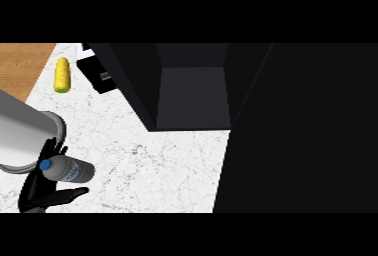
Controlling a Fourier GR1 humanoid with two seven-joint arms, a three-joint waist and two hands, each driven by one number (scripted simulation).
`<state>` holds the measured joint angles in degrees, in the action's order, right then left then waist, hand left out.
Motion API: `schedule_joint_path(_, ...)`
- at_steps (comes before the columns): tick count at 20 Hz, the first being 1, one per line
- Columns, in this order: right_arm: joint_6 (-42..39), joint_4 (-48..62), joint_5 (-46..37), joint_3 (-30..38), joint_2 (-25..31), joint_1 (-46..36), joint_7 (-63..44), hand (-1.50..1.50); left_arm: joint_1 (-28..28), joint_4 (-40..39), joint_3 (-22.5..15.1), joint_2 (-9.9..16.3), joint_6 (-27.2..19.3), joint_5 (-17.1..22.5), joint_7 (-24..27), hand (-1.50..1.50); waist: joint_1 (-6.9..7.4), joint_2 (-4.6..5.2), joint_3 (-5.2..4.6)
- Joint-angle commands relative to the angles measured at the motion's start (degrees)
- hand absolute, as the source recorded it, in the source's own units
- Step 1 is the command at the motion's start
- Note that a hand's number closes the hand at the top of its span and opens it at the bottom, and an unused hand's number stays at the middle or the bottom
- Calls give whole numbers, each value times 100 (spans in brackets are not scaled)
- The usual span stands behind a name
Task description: Pick up the bottled water, place it into the cabinet and close the cabinet
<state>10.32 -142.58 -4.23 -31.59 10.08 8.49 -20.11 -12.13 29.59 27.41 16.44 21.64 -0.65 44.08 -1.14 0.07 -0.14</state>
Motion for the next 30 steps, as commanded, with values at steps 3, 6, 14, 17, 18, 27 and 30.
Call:
schedule_joint_path(3,-33,-636,-218,295,204,-42,-408,-150,-407,-489,-5,86,117,68,505,-150,38,-3,6)
schedule_joint_path(6,123,-510,-344,205,29,-424,-557,-150,-395,-645,-14,138,469,147,665,150,57,-3,3)
schedule_joint_path(14,-2,-330,-86,234,325,-125,-104,-150,-454,-338,-745,-94,-404,-631,1485,150,7,-6,7)
schedule_joint_path(17,152,-634,-259,107,325,-61,-419,-150,-507,-59,-900,-373,-854,-722,1564,150,30,-26,8)
schedule_joint_path(18,153,-730,89,383,297,-110,-412,-150,-716,-120,-785,-132,-936,-669,1457,150,23,-10,8)
schedule_joint_path(27,515,-448,-720,-355,66,-327,-553,-150,-1000,593,-1418,-1617,-1927,-695,1086,150,63,-31,9)
schedule_joint_path(30,339,-484,-329,-165,242,-218,-406,-150,-1097,847,-2159,-1631,-1849,47,511,150,53,-42,13)
